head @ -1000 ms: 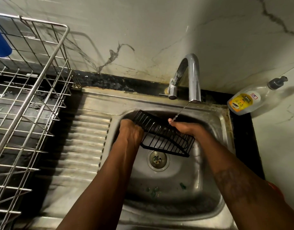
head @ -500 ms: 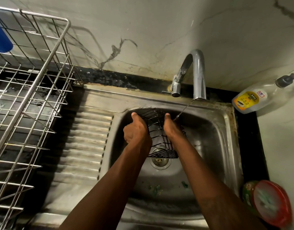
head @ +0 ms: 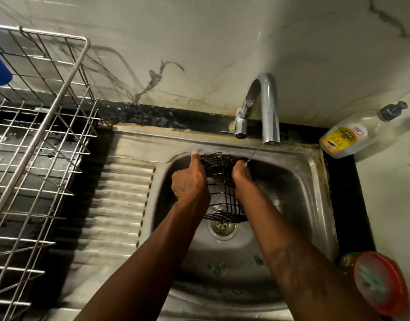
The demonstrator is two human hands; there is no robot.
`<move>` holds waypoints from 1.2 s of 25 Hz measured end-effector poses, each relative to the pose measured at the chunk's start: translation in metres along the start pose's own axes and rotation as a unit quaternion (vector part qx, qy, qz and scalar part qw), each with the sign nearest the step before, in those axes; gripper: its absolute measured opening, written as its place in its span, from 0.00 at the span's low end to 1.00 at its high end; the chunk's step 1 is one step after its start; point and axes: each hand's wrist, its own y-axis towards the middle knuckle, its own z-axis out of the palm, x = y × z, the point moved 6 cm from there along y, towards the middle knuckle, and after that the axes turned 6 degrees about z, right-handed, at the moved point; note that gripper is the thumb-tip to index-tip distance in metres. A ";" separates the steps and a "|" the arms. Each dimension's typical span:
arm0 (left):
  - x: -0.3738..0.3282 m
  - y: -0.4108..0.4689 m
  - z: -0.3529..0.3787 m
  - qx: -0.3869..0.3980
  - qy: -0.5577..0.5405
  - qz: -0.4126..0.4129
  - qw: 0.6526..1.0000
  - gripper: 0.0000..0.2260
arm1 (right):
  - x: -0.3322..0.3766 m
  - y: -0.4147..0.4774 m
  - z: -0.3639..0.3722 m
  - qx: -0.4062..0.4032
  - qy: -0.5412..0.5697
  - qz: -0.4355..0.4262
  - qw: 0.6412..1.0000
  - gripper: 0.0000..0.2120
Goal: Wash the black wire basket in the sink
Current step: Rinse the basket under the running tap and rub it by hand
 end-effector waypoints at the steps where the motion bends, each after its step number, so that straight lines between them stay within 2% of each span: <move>1: -0.003 -0.002 0.005 0.002 0.002 0.009 1.000 0.38 | 0.006 0.004 -0.008 0.010 -0.003 0.006 1.000 0.27; 3: -0.008 -0.006 0.011 0.005 0.025 0.032 0.999 0.36 | 0.009 0.001 -0.013 0.023 -0.007 0.001 1.000 0.28; 5: -0.012 -0.011 0.008 0.006 0.026 0.040 0.999 0.36 | 0.002 -0.013 -0.007 -0.002 -0.034 0.002 0.999 0.33; 8: -0.002 -0.001 -0.006 -0.017 0.042 0.018 0.999 0.38 | 0.001 -0.037 0.028 0.007 -0.135 -0.105 0.985 0.37; 10: 0.005 0.004 -0.011 -0.011 0.052 0.010 0.999 0.39 | -0.001 -0.052 0.038 -0.011 -0.182 -0.142 0.973 0.39; 13: 0.012 0.005 -0.015 -0.022 0.021 -0.008 1.000 0.41 | -0.005 -0.039 0.043 0.006 -0.147 -0.166 0.975 0.40; 15: 0.015 0.000 -0.017 -0.023 0.017 0.012 1.000 0.40 | -0.026 -0.015 0.033 0.014 -0.110 -0.100 0.989 0.46; 16: 0.015 -0.003 -0.016 -0.018 0.025 0.033 0.999 0.38 | -0.036 0.002 0.024 -0.016 -0.073 -0.055 0.996 0.47; 18: 0.012 -0.007 -0.008 -0.011 0.036 0.062 0.997 0.34 | -0.045 0.042 0.006 -0.083 -0.021 -0.006 0.996 0.42; 20: 0.003 -0.015 -0.004 -0.013 0.057 0.068 0.996 0.33 | -0.035 0.055 -0.002 -0.084 -0.039 0.014 0.996 0.38; 23: -0.006 -0.019 0.003 -0.016 0.071 0.080 0.994 0.34 | -0.012 0.025 -0.002 -0.057 -0.043 -0.023 0.997 0.32; 28: -0.005 -0.019 0.000 -0.026 0.078 0.074 0.994 0.35 | -0.010 0.002 0.025 -0.030 -0.014 -0.048 0.998 0.52; 29: -0.005 -0.019 0.000 -0.021 0.080 0.074 0.994 0.35 | -0.011 0.010 0.022 -0.032 0.003 -0.033 0.999 0.54; 30: -0.005 -0.020 -0.001 -0.015 0.091 0.082 0.992 0.35 | -0.015 0.024 0.015 -0.045 0.036 -0.021 0.998 0.50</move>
